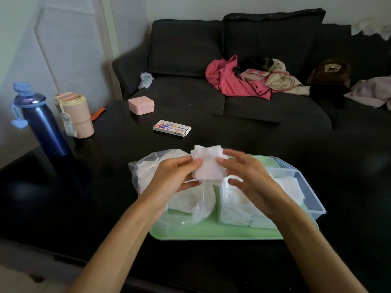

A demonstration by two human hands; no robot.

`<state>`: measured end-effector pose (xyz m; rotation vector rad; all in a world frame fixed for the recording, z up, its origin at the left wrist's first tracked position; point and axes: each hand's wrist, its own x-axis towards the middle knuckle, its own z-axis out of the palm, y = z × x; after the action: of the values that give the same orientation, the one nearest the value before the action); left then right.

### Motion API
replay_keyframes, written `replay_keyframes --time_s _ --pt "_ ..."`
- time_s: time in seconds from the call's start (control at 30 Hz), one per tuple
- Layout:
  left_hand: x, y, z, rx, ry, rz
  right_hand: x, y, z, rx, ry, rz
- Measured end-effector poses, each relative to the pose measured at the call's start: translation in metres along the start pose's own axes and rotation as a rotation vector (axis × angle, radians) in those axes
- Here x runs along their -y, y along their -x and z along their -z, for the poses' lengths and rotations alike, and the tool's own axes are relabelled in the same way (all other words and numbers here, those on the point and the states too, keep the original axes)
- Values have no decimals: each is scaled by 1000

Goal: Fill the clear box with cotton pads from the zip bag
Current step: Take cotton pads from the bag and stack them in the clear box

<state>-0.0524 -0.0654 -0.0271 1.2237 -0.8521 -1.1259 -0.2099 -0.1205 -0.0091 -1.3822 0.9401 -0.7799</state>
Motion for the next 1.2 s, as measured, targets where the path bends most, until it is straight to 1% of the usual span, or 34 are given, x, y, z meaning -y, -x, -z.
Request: replay_keyframes --time_s 0.03,0.07,0.1,0.2,0.33,0.4,0.5,0.67,0.77,0.83,0.9,0.93,0.97,1.07,1.1,1.13,1.2 --pt "-1 -1 -1 2 27 -1 2 2 3 91 -143 -90" --pt "-2 -2 -2 6 43 -3 3 3 6 132 -217 -136" --pt "-2 -3 -4 10 51 -7 2 3 8 136 -226 -148" --pt "0 -4 -10 16 18 -16 -3 2 10 50 -128 -112" --pt "1 -7 -20 1 -30 -36 -4 5 15 -108 -90 -59" --pt "1 -7 -24 27 -48 -77 -4 6 19 -121 -93 -29" --pt "1 -7 -29 37 -69 -133 -2 9 24 -98 -156 -43" --pt "6 -5 -38 -71 38 -203 -7 10 20 -292 -132 91" --pt "8 -6 -45 -167 142 -201 -10 10 8 -370 -211 138" --pt "6 -9 -41 -248 233 -186 -10 10 8 -449 -299 125" --pt "3 -12 -32 -282 221 -173 -4 10 17 -498 -351 118" --pt "3 -13 -29 -268 181 -153 0 11 25 -492 -343 129" --pt "3 -13 -27 -243 139 -119 3 11 32 -445 -319 146" --pt "7 -11 -28 -138 51 29 11 13 39 -97 -274 188" --pt "7 -10 -30 -97 38 62 11 12 36 -24 -250 191" --pt "7 -8 -31 -59 28 86 9 11 31 -10 -190 203" --pt "6 -6 -33 7 52 114 2 8 21 -107 -1 270"
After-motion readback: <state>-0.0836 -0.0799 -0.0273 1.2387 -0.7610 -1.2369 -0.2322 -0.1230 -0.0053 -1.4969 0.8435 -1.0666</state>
